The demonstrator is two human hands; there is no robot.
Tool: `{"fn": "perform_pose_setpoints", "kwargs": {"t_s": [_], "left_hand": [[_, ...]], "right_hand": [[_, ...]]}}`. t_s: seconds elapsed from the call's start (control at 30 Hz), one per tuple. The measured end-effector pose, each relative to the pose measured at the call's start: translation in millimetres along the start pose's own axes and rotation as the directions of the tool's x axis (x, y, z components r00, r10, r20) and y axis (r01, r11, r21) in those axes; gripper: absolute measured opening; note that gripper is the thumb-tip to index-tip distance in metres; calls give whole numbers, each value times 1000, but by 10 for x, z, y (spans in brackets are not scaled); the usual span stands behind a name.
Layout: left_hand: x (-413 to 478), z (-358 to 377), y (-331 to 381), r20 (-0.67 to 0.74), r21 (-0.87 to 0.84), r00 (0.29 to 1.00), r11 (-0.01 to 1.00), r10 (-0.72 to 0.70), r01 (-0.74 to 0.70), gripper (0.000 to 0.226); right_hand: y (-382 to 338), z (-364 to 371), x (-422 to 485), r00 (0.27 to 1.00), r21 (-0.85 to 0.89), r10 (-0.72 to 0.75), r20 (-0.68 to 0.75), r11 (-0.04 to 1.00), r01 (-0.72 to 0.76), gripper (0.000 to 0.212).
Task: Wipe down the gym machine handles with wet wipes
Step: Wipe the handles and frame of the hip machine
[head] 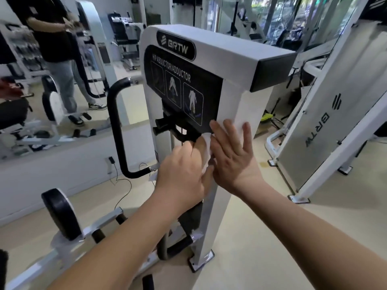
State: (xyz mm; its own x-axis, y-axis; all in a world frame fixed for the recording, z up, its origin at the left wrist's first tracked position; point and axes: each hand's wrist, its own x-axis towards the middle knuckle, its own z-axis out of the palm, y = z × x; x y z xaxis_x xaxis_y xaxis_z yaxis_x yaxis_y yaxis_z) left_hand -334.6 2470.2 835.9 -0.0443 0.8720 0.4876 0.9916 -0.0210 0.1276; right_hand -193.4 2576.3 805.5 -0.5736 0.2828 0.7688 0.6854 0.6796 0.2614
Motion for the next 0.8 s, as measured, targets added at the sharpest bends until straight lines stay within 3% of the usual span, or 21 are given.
{"fn": "perform_pose_setpoints", "kwargs": {"t_s": [0.07, 0.13, 0.2, 0.23, 0.3, 0.33, 0.4, 0.47, 0.53, 0.63, 0.8], "left_hand": [[-133, 5, -31, 25, 13, 999, 999, 47, -47, 77], [-328, 22, -54, 63, 33, 997, 999, 39, -41, 90], [-494, 5, -45, 88, -1, 995, 999, 37, -37, 89], [-525, -28, -33, 98, -49, 994, 998, 38, -33, 82], [-463, -158, -54, 94, -212, 995, 977, 20, 1, 62], [-381, -221, -92, 61, -282, 998, 959, -8, 25, 51], [-187, -308, -172, 11, -307, 999, 951, -39, 40, 32], [-40, -307, -158, 87, -245, 996, 969, -22, 43, 33], [36, -223, -62, 182, -111, 981, 990, -71, 92, 25], [126, -117, 48, 172, 28, 968, 983, -182, 180, 13], [302, -169, -112, 321, -37, 924, 972, -206, 230, 17]], "right_hand": [[-46, -102, -45, 1000, 48, 6, 16, 999, -7, 61], [-107, -299, -102, 997, 203, 79, -10, 976, -76, 68], [-159, -457, -121, 947, 342, 315, -58, 898, -278, 71], [-157, -485, -94, 876, 416, 482, -13, 799, -433, 81], [-135, -476, 38, 661, 507, 716, 225, 493, -707, 112], [-106, -443, 112, 582, 520, 750, 315, 376, -767, 125], [-54, -357, 268, 496, 548, 776, 389, 238, -802, 138], [-35, -279, 384, 418, 552, 815, 401, 149, -820, 142], [-60, -221, 423, 355, 535, 846, 397, 101, -839, 137], [-104, -164, 391, 326, 544, 869, 373, 80, -835, 127], [-113, -109, 353, 349, 560, 865, 361, 97, -822, 121]]}}
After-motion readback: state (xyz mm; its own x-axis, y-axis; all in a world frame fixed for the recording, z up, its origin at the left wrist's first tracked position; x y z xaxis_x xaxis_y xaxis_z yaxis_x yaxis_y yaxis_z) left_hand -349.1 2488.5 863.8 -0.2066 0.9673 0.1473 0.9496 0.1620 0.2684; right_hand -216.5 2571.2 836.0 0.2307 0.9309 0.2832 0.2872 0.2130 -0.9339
